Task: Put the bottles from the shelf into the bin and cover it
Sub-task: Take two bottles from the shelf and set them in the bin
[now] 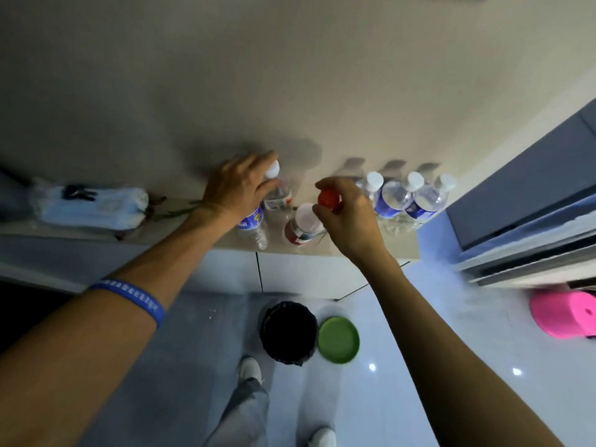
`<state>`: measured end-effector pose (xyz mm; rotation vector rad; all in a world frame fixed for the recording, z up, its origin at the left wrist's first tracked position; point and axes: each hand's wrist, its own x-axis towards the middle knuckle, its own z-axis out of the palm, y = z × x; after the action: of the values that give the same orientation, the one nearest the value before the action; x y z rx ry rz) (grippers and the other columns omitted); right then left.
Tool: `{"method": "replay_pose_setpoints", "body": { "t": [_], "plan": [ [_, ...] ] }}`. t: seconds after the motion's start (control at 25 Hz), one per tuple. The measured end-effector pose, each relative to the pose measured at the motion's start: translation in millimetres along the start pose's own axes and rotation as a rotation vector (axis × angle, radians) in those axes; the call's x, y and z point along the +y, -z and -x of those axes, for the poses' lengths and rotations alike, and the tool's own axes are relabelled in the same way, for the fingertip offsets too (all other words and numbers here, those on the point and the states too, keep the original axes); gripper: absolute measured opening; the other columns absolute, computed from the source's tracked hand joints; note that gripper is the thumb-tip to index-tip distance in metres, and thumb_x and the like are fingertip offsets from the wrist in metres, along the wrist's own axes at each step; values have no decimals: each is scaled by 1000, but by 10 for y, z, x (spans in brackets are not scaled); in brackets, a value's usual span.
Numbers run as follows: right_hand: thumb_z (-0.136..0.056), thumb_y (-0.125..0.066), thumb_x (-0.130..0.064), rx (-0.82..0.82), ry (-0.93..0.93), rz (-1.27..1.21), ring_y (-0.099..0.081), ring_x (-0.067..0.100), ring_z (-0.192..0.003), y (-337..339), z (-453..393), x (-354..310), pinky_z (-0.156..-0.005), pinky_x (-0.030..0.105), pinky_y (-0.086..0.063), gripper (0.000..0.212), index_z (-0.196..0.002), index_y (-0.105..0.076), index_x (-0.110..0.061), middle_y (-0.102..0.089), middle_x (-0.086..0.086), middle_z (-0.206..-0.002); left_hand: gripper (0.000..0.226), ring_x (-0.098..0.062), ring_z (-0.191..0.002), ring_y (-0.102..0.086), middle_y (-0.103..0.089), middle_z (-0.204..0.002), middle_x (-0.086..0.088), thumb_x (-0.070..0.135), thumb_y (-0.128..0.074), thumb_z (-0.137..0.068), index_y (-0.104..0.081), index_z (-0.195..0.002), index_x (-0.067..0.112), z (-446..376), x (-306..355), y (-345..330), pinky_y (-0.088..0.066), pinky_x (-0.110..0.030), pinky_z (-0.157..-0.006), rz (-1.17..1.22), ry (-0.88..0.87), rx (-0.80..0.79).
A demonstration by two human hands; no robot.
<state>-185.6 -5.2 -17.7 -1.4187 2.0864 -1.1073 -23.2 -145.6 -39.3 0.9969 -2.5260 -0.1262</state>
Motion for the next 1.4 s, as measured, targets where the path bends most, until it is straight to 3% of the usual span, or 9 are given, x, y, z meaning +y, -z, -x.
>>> {"method": "replay_pose_setpoints", "body": {
  "t": [0.2,0.32,0.56,0.72,0.84,0.92,1.04,1.2,1.4],
  "plan": [
    [-78,-75,-16,49,77,-92,-60,12,-73,203,732,72,-72,24,-51,35,-111,-63,-20,-66,-4,-100,45,-33,-86,-63,-68,-101,-11,51,-55,-87,-59,-112,14,986,520,545,-53,-40,-68,27,107,184],
    [-77,-76,-23,5,50,-36,-60,14,-69,129,1328,453,-70,28,-52,36,-110,-62,-23,-68,-3,-99,40,-28,-82,-64,-69,-100,-7,46,-65,-85,-61,-110,16,1772,886,297,-51,-35,-63,48,161,177],
    [-75,-76,-24,-152,-316,149,-66,20,-78,-965,2198,2163,-68,26,-46,36,-108,-63,-30,-72,-1,-100,34,-28,-77,-65,-69,-90,-3,41,-74,-77,-56,-99,23,2829,1031,-1848,-50,-34,-62,245,370,-144],
    [-80,-73,-12,-217,-417,166,-56,16,-79,-2065,2353,3546,-67,20,-38,30,-109,-67,-15,-72,7,-103,33,-29,-76,-64,-69,-90,-5,38,-76,-76,-62,-99,18,3137,606,-3722,-47,-32,-63,211,332,-159],
    [-81,-70,-13,-190,-392,164,-64,24,-84,-2692,2350,4407,-72,27,-45,24,-104,-68,-14,-71,8,-99,35,-29,-75,-62,-67,-88,-6,45,-64,-81,-61,-101,16,3235,311,-4737,-49,-34,-64,151,224,-132],
    [-81,-68,-14,-188,-397,157,-65,24,-83,-3006,2321,4771,-71,31,-51,20,-101,-67,-14,-71,8,-96,37,-29,-75,-61,-66,-88,-7,48,-59,-83,-59,-102,16,3321,200,-5144,-52,-36,-63,132,155,-113],
    [-85,-67,-21,-223,-437,157,-62,20,-80,-3425,2318,5183,-63,26,-48,14,-98,-64,-18,-67,5,-96,33,-29,-71,-59,-63,-85,-9,42,-64,-83,-54,-103,18,3513,175,-5621,-53,-41,-62,140,17,-120],
    [-83,-68,-24,-183,-479,188,-64,25,-86,-3679,2307,5429,-76,41,-56,20,-101,-64,-18,-67,7,-100,36,-27,-71,-61,-65,-84,-9,44,-63,-82,-58,-104,16,3742,85,-5704,-55,-36,-62,221,-32,-88],
    [-81,-69,-26,-177,-490,179,-64,27,-92,-3761,2236,5391,-81,44,-54,28,-107,-64,-18,-67,8,-103,33,-30,-68,-60,-63,-78,-8,39,-69,-80,-62,-101,15,3765,-116,-5819,-53,-37,-59,134,-39,-133]
  ]
}}
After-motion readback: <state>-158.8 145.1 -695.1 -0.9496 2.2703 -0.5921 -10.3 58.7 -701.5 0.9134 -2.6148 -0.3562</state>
